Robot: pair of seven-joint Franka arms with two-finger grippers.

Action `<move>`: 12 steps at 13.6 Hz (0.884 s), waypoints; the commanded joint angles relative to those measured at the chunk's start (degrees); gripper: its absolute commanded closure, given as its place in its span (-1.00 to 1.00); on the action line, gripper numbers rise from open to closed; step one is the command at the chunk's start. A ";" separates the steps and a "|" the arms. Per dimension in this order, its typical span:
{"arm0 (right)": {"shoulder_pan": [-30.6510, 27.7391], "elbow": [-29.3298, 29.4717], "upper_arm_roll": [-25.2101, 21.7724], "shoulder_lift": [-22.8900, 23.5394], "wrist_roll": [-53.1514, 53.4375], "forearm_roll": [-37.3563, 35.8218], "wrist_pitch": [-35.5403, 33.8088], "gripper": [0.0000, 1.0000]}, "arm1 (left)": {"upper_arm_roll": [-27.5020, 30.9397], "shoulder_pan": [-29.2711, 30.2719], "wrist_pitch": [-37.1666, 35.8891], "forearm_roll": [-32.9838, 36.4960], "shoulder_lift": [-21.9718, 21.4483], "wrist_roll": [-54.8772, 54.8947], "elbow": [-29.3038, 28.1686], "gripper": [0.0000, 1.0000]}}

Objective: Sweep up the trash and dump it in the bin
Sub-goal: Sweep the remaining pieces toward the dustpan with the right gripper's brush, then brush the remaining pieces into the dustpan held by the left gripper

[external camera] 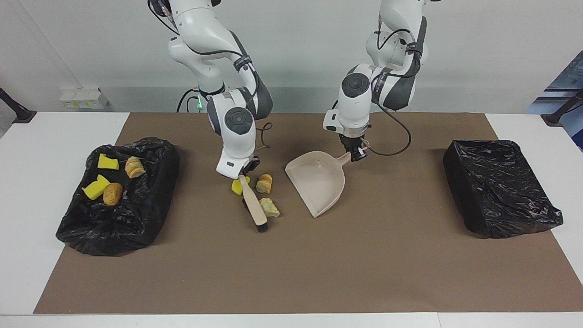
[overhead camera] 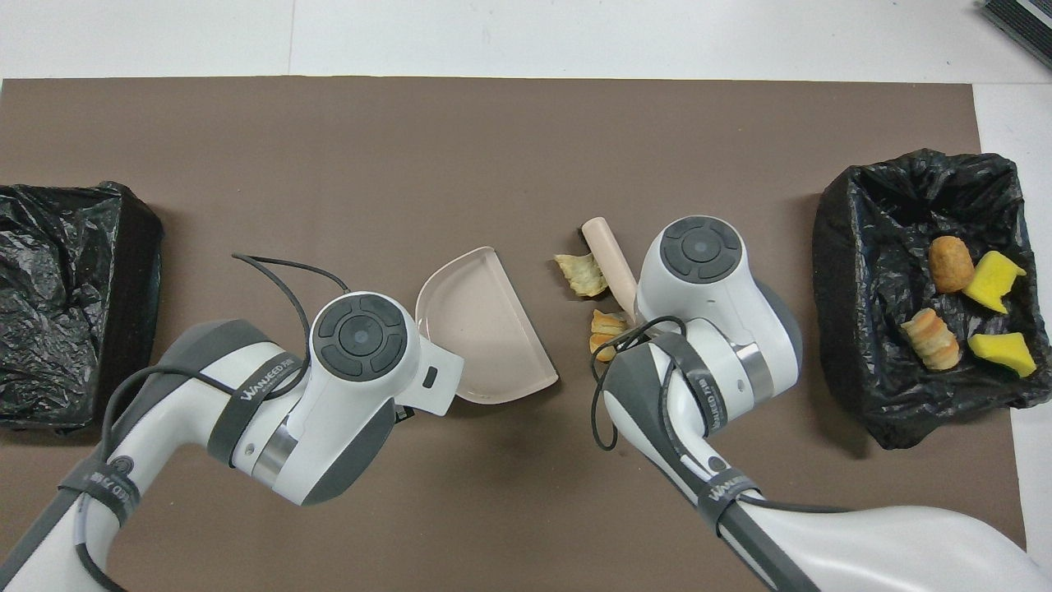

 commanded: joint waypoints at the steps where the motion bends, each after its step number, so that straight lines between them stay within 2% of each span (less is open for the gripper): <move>1: 0.94 -0.23 2.22 -0.83 -4.20 9.92 0.97 1.00 | 0.03 -0.19 4.36 1.28 -1.45 2.67 -4.26 1.00; 3: 1.03 0.22 2.67 -0.74 -9.82 16.20 1.23 1.00 | 0.03 0.16 4.45 1.28 -1.45 2.76 -4.44 1.00; 5: 1.47 1.27 3.20 -0.56 -10.99 18.50 1.23 1.00 | 0.03 0.07 4.63 1.28 -1.45 2.76 -4.44 1.00; 10: 0.59 2.07 2.59 -3.02 -7.05 17.46 -2.62 1.00 | 0.03 -1.33 4.72 1.28 -1.97 3.82 -5.23 1.00; 12: -2.21 2.06 2.41 -4.07 -4.32 15.80 -5.70 1.00 | 0.03 -2.38 4.54 1.71 -2.32 3.91 -5.50 1.00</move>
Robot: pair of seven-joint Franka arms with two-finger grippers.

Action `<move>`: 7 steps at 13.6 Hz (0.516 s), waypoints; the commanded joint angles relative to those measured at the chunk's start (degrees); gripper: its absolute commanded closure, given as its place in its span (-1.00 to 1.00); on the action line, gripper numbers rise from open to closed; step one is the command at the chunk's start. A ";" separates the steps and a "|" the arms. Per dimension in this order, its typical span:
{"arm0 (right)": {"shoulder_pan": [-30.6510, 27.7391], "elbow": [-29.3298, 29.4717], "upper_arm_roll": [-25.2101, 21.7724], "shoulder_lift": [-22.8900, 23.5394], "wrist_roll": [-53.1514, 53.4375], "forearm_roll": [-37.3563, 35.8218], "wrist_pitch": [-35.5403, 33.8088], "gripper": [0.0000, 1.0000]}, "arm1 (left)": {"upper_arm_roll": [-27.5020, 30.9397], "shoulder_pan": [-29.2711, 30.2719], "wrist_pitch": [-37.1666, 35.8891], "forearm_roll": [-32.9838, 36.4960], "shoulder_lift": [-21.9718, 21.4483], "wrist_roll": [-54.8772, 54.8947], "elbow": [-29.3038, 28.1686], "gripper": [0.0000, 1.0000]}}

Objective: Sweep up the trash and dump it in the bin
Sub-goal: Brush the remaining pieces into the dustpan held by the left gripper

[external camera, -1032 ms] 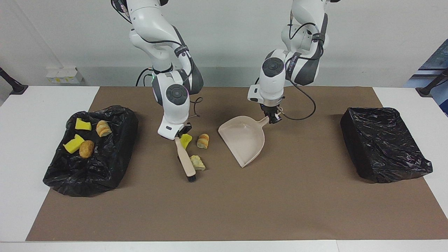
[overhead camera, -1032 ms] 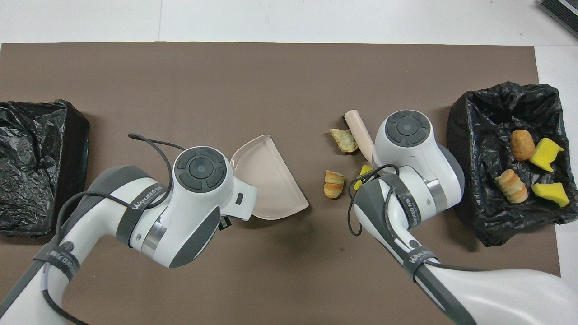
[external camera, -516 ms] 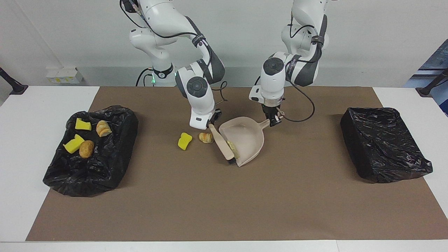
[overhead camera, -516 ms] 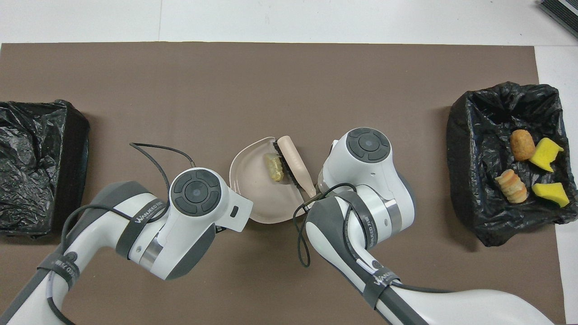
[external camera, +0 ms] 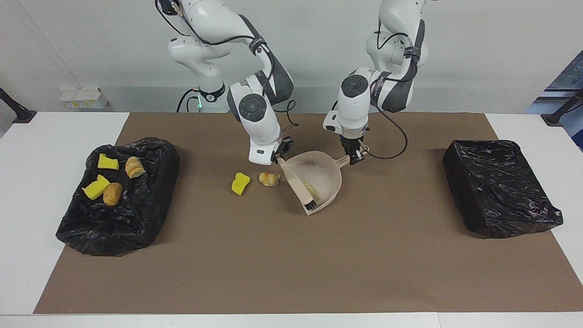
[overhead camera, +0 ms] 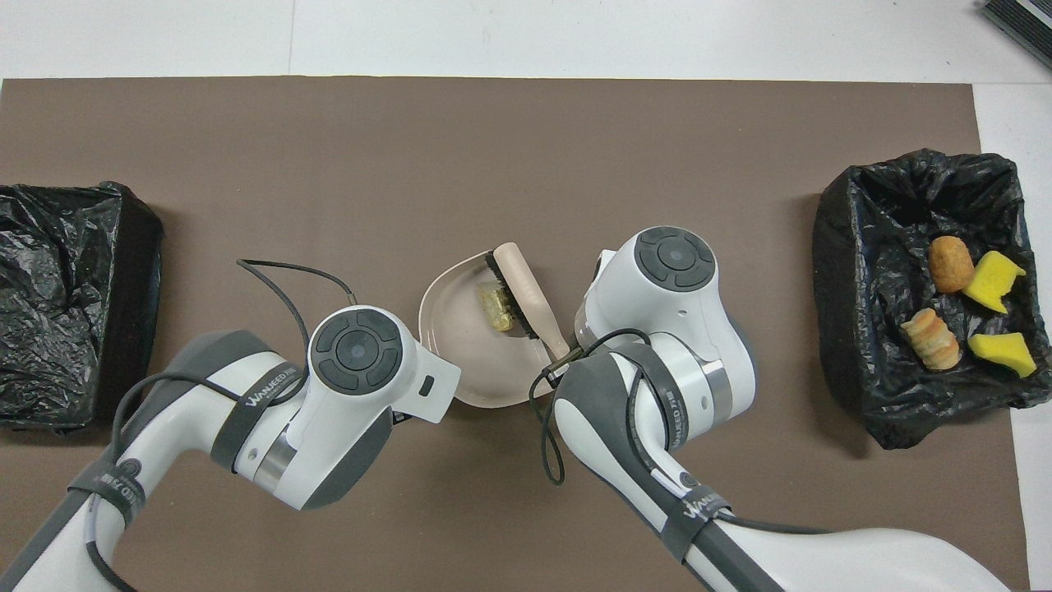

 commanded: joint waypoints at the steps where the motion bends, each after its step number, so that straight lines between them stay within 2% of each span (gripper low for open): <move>1: -4.18 -0.41 0.18 -2.60 2.45 -2.58 -3.81 1.00 | 0.23 -2.50 0.70 1.75 -2.52 1.06 -3.20 1.00; 4: -5.95 -0.32 0.09 -4.18 7.70 -9.25 -7.94 1.00 | 0.23 -4.87 0.61 2.90 -4.80 0.97 -6.10 1.00; 7: -6.30 -0.32 0.18 -5.59 16.04 -16.47 -13.82 1.00 | 0.23 -5.49 0.69 2.90 -5.07 0.80 -6.37 1.00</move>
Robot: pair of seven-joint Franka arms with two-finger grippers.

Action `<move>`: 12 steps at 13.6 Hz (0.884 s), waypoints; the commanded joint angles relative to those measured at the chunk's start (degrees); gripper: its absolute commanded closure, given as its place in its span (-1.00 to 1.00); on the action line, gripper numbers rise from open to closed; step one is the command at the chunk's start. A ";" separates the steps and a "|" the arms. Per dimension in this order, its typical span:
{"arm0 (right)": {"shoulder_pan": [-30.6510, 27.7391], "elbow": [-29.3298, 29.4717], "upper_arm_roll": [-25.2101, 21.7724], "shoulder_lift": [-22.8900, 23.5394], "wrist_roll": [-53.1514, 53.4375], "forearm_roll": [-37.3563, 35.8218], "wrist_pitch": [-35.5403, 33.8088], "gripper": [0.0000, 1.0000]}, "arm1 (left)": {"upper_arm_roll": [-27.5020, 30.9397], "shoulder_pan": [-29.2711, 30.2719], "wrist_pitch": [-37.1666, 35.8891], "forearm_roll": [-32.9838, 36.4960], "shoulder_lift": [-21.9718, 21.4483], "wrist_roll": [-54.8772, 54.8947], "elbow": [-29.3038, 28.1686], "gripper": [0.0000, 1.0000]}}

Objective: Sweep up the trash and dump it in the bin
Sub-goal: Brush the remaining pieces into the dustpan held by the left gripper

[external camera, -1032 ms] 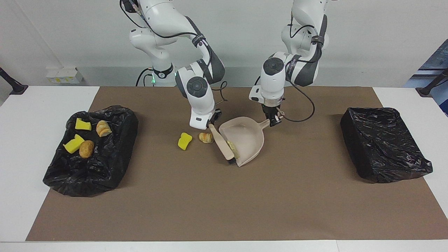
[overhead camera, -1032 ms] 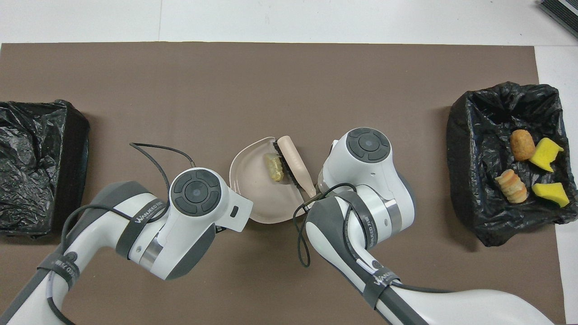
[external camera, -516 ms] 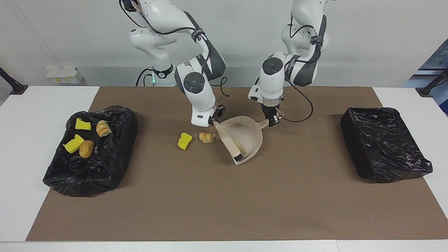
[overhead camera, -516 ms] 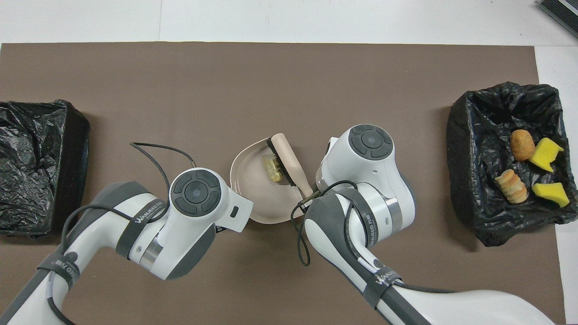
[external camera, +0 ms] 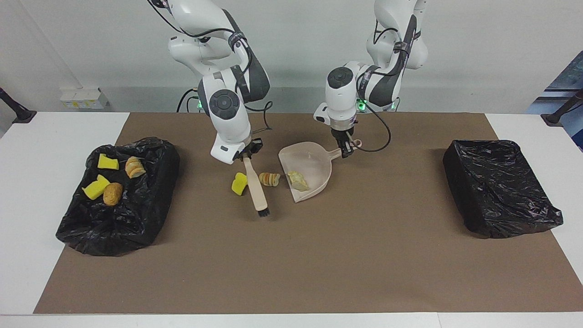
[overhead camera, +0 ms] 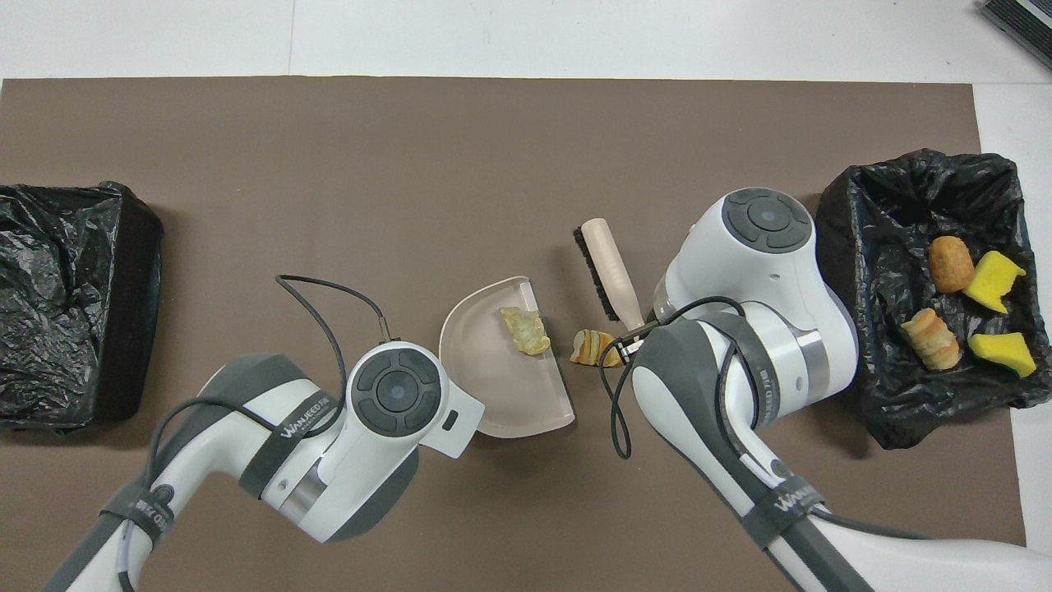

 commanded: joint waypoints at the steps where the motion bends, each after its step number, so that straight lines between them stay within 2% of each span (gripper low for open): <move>1: -0.50 -0.48 0.55 -1.84 8.28 -4.44 -3.73 1.00 | 0.64 -1.07 0.79 1.15 -2.09 0.57 -2.58 1.00; 3: -1.20 -1.97 0.55 -2.89 13.99 -6.55 -5.05 1.00 | 0.56 -0.99 0.79 1.15 -2.18 0.40 -2.58 1.00; 5: -1.99 -6.87 0.63 -5.78 16.65 -8.75 -4.88 1.00 | 0.64 -1.07 0.88 1.15 -2.09 0.31 -2.58 1.00; 8: -4.63 -21.00 0.90 -13.15 16.05 -8.58 5.28 1.00 | 0.56 -1.16 0.61 1.15 -2.18 0.13 -2.58 1.00; 9: -4.72 -23.83 0.90 -14.31 15.52 -7.97 9.14 1.00 | 0.64 -1.07 0.53 1.15 -2.18 0.13 -2.58 1.00; 12: -2.45 -24.57 0.99 -13.80 15.43 -4.12 10.84 1.00 | 0.56 -0.99 0.70 1.15 -2.18 0.13 -2.58 1.00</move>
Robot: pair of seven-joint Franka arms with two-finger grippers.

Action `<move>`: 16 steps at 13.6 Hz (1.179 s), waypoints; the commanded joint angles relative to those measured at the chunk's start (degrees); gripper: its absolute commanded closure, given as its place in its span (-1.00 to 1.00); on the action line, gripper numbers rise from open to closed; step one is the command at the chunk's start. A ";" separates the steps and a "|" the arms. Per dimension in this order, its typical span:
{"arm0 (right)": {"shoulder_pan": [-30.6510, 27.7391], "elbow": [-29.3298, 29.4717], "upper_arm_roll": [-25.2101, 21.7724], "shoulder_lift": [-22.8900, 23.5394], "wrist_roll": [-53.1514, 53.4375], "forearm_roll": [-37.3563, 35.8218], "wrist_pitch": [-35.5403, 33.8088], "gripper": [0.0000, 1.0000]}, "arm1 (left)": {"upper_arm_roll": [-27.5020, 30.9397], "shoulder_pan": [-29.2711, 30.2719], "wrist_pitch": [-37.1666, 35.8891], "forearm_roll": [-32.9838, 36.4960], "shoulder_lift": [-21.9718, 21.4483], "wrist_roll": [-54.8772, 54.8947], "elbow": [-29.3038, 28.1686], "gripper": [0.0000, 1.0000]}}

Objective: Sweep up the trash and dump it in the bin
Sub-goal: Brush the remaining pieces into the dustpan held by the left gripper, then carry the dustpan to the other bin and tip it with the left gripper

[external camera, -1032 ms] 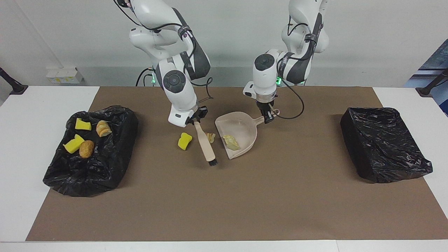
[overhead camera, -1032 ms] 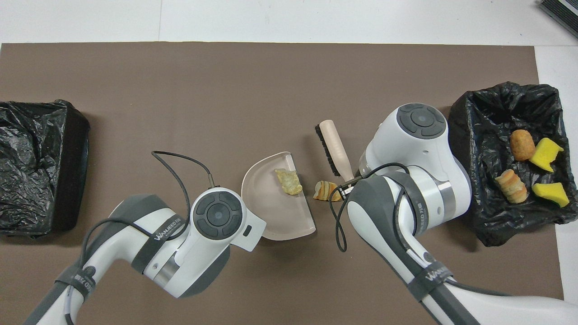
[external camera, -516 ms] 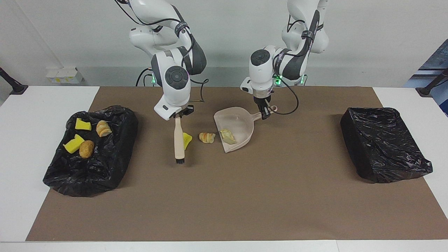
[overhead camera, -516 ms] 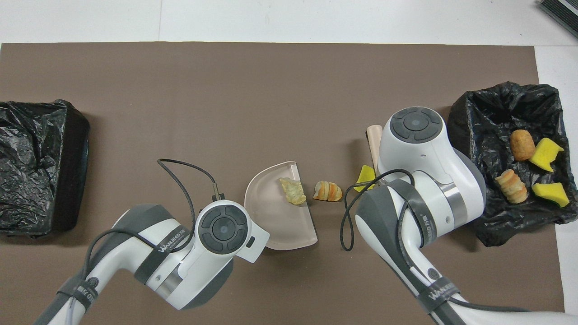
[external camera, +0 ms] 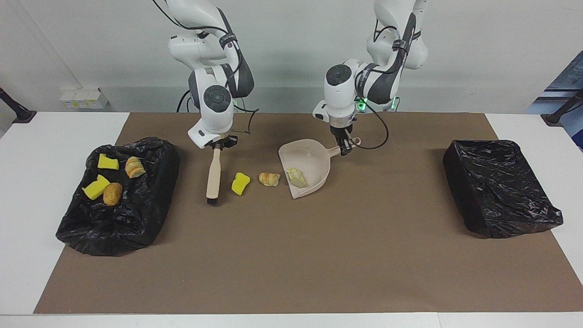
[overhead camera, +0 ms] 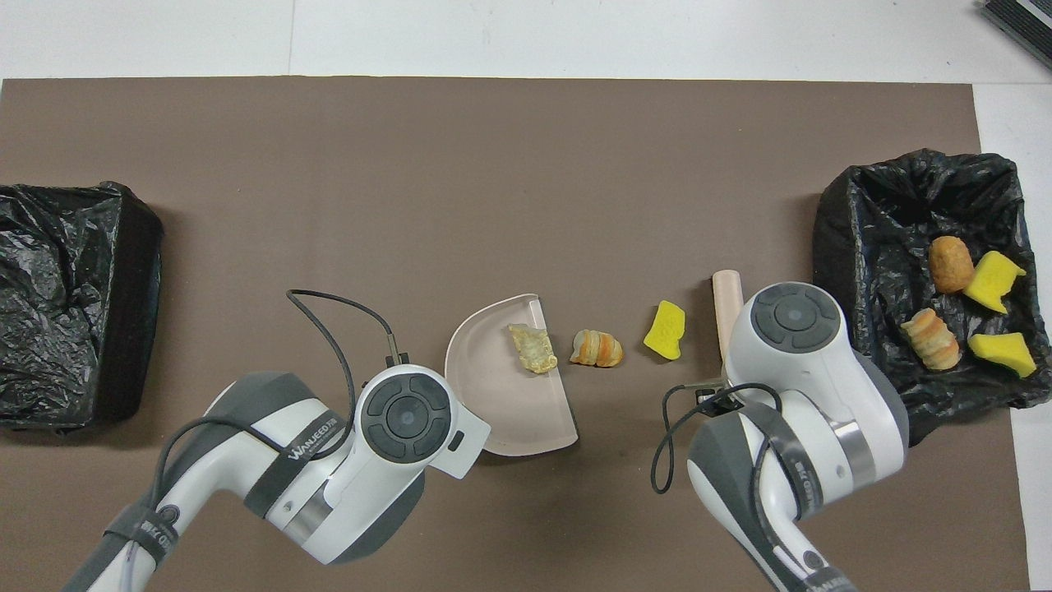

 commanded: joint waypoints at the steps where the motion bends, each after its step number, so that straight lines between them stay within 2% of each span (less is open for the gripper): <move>1: 1.95 -1.68 0.73 -0.98 -0.07 5.33 5.86 1.00 | 0.52 -0.76 0.00 1.11 -1.80 0.13 -2.19 1.00; 3: 6.17 -0.90 0.82 1.47 -0.24 6.58 8.35 1.00 | 0.52 -0.41 0.42 1.11 -1.80 0.13 -2.28 1.00; 5: 9.06 2.78 1.34 5.86 -0.42 8.94 8.36 1.00 | 0.52 -0.15 0.78 1.11 -1.71 0.13 -2.28 1.00; 7: 13.29 7.35 1.44 8.60 -1.38 14.81 8.09 1.00 | 0.52 0.29 1.39 1.02 -1.62 0.13 -2.28 1.00; 10: 17.34 11.85 1.79 10.19 -9.88 25.10 7.48 1.00 | 0.52 1.08 1.48 1.02 -1.45 0.39 -2.28 1.00; 13: 17.61 12.47 1.53 9.58 -11.75 24.52 3.72 1.00 | 0.52 2.83 1.48 1.02 -1.09 1.27 -2.01 1.00; 16: 13.41 14.05 1.08 8.27 -11.84 20.06 -2.34 1.00 | 0.61 4.50 1.39 1.02 -0.83 5.65 -1.05 1.00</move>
